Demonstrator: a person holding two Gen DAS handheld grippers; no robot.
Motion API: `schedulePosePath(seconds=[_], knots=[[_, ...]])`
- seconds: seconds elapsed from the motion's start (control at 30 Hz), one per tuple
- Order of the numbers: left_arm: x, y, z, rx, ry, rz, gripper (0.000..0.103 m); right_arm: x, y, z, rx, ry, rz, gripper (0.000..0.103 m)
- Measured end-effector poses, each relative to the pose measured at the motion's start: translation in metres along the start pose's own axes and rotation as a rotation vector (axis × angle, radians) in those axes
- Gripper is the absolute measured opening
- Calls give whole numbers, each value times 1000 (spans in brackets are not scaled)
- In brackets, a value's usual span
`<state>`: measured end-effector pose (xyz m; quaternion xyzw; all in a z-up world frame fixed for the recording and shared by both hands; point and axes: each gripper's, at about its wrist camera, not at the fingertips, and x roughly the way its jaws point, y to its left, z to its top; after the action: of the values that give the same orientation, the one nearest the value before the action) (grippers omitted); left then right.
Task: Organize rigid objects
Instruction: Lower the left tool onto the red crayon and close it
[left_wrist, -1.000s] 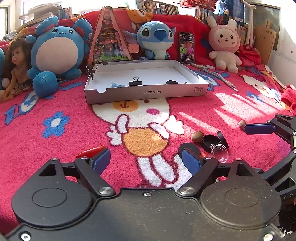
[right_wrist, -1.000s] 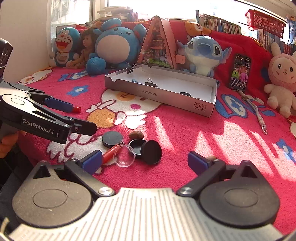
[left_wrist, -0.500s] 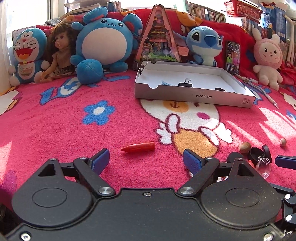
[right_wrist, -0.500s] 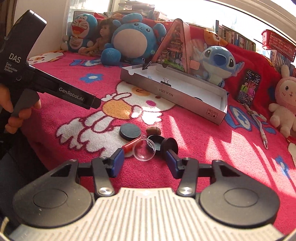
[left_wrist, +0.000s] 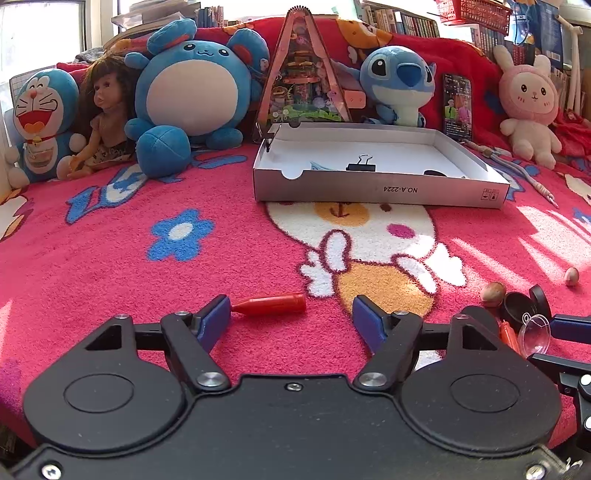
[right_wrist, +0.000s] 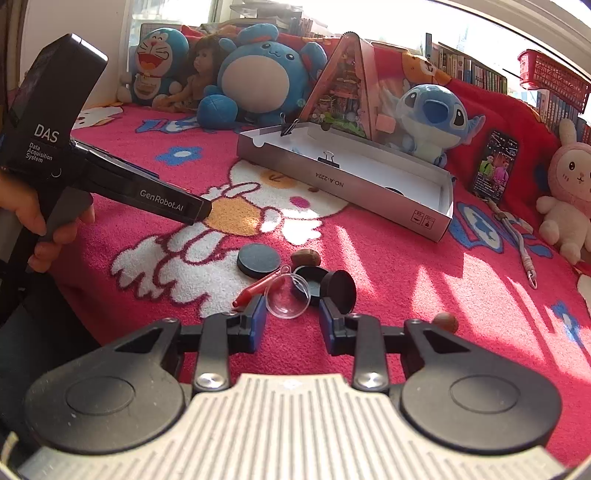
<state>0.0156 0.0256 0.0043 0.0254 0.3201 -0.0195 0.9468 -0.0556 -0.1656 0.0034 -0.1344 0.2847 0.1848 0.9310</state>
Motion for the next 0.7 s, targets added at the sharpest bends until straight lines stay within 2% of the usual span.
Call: schedulePosePath(seconds=[0.4,0.7], knots=[[2,-3,0,42,-27,-15,64,9,-1,2,27,-13,-1,39],[-6,-7,-9,188,-87,28,64,9,1,1,14,-12,10,40]])
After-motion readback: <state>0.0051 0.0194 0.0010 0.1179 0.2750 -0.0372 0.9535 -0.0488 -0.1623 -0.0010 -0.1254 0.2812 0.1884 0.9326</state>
